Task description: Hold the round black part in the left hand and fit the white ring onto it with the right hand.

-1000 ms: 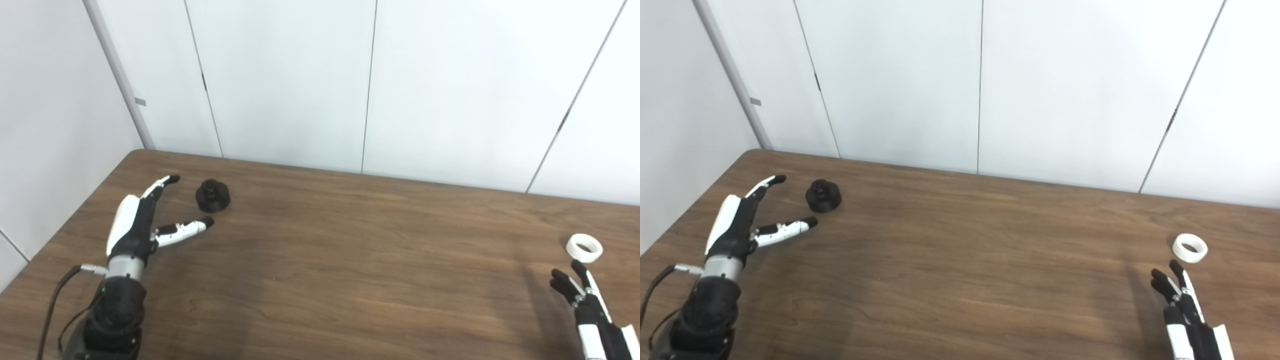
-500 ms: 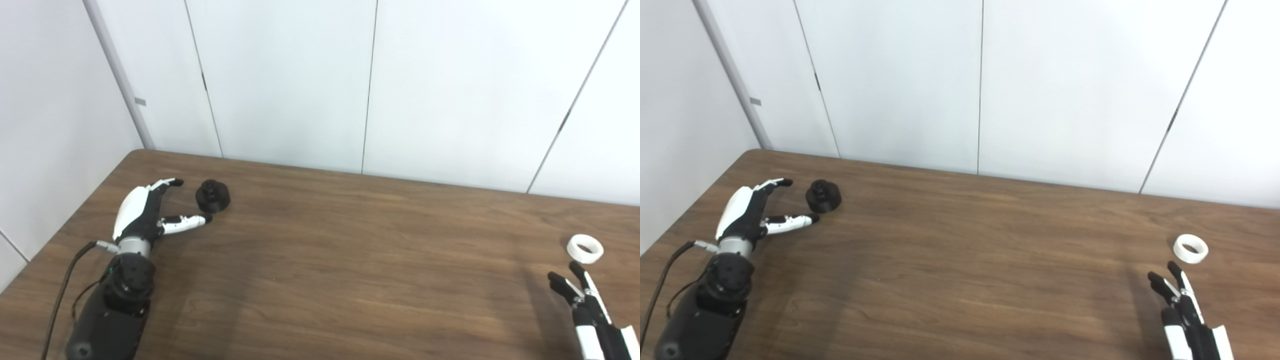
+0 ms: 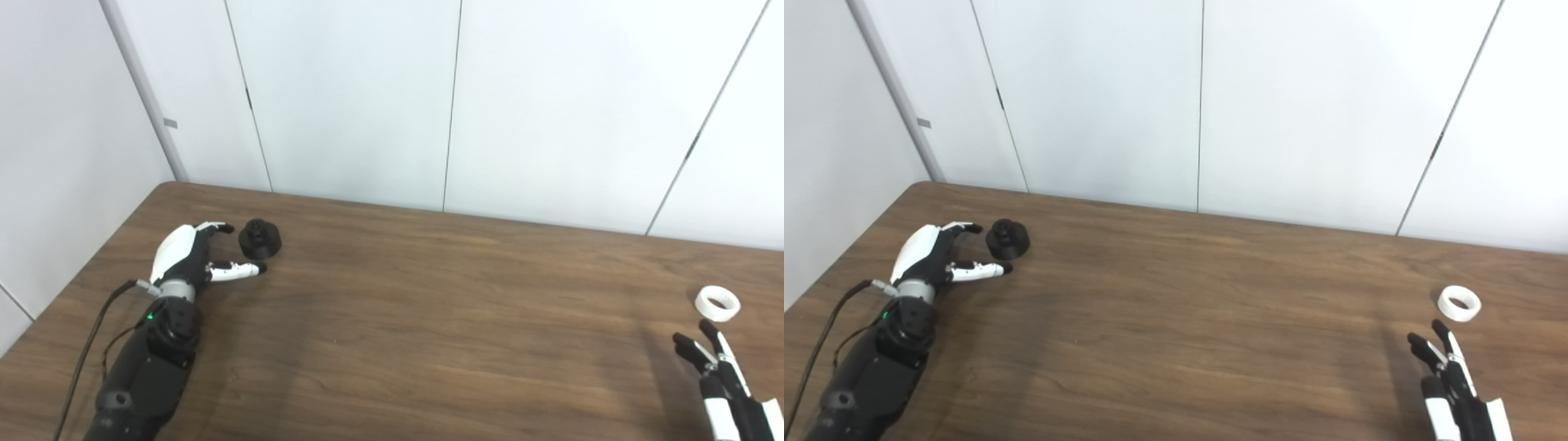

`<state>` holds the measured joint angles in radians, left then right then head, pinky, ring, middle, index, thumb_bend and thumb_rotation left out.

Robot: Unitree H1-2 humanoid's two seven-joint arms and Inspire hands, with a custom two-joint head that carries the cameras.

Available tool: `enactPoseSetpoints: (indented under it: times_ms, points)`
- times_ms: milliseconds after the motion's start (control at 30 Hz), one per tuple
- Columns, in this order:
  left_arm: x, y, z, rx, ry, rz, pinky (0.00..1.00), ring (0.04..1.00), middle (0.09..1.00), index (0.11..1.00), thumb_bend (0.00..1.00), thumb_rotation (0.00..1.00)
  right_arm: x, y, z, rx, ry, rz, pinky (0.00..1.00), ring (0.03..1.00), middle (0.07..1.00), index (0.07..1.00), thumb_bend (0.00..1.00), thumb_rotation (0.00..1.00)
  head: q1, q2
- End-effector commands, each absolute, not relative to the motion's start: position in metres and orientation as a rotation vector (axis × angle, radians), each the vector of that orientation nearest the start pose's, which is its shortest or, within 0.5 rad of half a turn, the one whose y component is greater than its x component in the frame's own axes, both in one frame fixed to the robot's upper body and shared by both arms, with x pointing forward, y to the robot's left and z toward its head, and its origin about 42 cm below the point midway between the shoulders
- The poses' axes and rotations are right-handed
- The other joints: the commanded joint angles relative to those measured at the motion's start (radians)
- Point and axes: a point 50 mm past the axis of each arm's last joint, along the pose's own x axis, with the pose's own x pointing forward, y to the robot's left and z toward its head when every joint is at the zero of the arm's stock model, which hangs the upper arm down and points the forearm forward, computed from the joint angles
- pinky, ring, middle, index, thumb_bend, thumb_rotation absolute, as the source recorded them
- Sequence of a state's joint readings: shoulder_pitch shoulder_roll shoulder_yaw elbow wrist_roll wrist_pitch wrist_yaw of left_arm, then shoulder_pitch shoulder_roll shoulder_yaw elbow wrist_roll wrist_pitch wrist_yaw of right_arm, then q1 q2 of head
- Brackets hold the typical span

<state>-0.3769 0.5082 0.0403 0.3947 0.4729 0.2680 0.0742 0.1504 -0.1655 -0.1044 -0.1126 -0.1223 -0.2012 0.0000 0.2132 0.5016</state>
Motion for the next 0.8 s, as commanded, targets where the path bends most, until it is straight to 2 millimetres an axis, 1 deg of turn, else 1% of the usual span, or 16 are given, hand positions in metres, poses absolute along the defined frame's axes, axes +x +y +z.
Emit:
enactPoseSetpoints:
  times_ms: [0,167,333,600,767]
  points:
    - [0.414,0.427,0.199,0.976,0.16,0.383,1.0,0.992,0.934,0.809,0.97,0.34,0.2,-0.292,0.073,-0.287,-0.013,-0.102,1.0,0.868,0.859,0.951,0.54,1.0,-0.001,0.0]
    - [0.423,0.425,0.201,0.983,0.173,0.369,1.0,0.994,0.931,0.801,0.97,0.33,0.2,-0.292,0.073,-0.29,-0.016,-0.103,0.99,0.861,0.857,0.95,0.53,1.0,-0.002,0.0]
    - [0.43,0.424,0.201,0.968,0.175,0.369,1.0,0.99,0.926,0.794,0.98,0.32,0.2,-0.292,0.071,-0.301,-0.008,-0.105,0.99,0.867,0.857,0.948,0.54,1.0,-0.005,-0.001]
    - [0.437,0.422,0.203,0.988,0.204,0.355,1.0,0.991,0.928,0.796,0.95,0.33,0.199,-0.291,0.072,-0.304,-0.011,-0.11,0.98,0.854,0.853,0.945,0.53,1.0,-0.006,0.0]
    - [0.439,0.422,0.202,1.001,0.212,0.35,1.0,0.99,0.926,0.785,0.94,0.32,0.198,-0.291,0.073,-0.307,-0.009,-0.111,0.99,0.866,0.855,0.948,0.53,1.0,-0.008,0.002]
